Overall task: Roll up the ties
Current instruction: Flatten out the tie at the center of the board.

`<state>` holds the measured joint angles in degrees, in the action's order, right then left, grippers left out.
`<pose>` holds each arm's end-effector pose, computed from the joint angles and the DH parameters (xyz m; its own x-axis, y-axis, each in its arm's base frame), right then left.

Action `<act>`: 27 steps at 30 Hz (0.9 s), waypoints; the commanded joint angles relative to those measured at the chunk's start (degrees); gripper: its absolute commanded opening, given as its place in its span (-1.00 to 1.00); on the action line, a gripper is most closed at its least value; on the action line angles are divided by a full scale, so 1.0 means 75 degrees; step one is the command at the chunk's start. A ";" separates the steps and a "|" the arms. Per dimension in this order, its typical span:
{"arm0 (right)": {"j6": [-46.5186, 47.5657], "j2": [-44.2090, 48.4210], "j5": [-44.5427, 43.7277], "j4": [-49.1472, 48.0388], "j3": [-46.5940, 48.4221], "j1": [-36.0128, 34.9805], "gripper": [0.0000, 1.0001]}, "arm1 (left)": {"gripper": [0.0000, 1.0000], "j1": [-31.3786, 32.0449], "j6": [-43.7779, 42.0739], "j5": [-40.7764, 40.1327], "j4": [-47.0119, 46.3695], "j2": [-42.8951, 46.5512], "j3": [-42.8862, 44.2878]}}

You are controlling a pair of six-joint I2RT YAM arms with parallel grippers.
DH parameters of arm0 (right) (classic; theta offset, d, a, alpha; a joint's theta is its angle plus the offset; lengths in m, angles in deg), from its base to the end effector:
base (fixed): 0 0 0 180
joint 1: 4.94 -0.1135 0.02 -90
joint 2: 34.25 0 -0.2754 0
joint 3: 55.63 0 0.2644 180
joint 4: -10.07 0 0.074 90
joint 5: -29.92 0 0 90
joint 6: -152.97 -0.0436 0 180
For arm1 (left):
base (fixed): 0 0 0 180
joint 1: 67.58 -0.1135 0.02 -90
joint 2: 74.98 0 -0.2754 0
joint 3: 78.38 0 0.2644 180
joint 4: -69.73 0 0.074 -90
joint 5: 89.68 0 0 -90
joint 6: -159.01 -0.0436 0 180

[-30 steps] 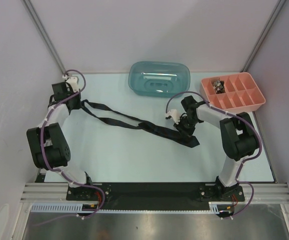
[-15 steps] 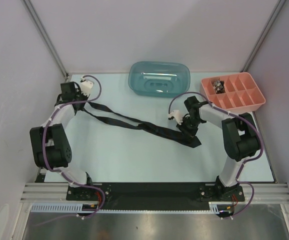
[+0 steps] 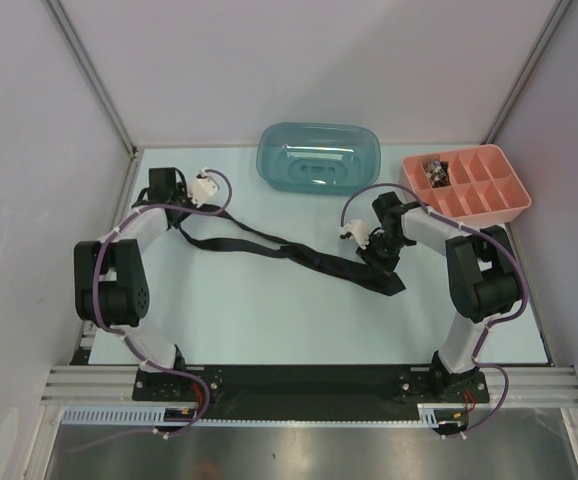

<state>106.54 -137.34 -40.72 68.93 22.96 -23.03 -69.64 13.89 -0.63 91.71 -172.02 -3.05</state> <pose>0.3152 0.1182 0.1577 -0.4571 -0.8334 -0.3107 -0.8894 0.4286 0.1589 0.3842 0.0145 0.2078 -0.4341 0.8052 -0.4041 0.5389 0.5915 0.5997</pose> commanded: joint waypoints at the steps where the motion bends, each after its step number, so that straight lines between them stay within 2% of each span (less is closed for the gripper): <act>1: 0.0038 0.0069 -0.0214 0.0429 -0.0069 0.0080 -1.00 | -0.60 -0.0204 0.0831 0.1810 0.2658 -0.0514 0.1510; 2: 0.0038 0.0069 -0.0213 0.0429 -0.0070 0.0080 -1.00 | -0.53 -0.0379 0.1088 0.2383 0.2906 -0.0631 0.1768; 3: 0.0026 0.0081 -0.0225 0.0441 -0.0081 0.0080 -1.00 | -0.28 -0.0462 0.1531 0.2667 0.3291 -0.0830 0.2223; 6: 0.0050 0.0116 -0.0213 0.0441 -0.0105 0.0091 -1.00 | 0.10 -0.0930 0.2259 0.3979 0.4134 -0.1379 0.3207; 7: 0.0038 0.0128 -0.0190 0.0429 -0.0105 0.0114 -1.00 | 0.17 -0.1175 0.2436 0.4191 0.4301 -0.1533 0.3444; 12: 0.0061 0.0069 -0.0178 0.0441 -0.0081 0.0150 -1.00 | 0.25 -0.1903 0.3631 0.5269 0.4653 -0.2330 0.4639; 18: 0.0085 -0.0024 -0.0131 0.0488 0.0024 0.0162 -1.00 | 0.49 -0.2338 0.3505 0.5833 0.6035 -0.3724 0.6176; 27: 0.0038 -0.0177 -0.0131 0.0511 0.0176 0.0138 -1.00 | 0.45 -0.2583 0.3762 0.6524 0.6342 -0.4581 0.6107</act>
<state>106.54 -137.60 -40.26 70.24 23.29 -22.33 -88.11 40.51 42.17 136.74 -204.89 41.89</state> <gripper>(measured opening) 0.023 0.731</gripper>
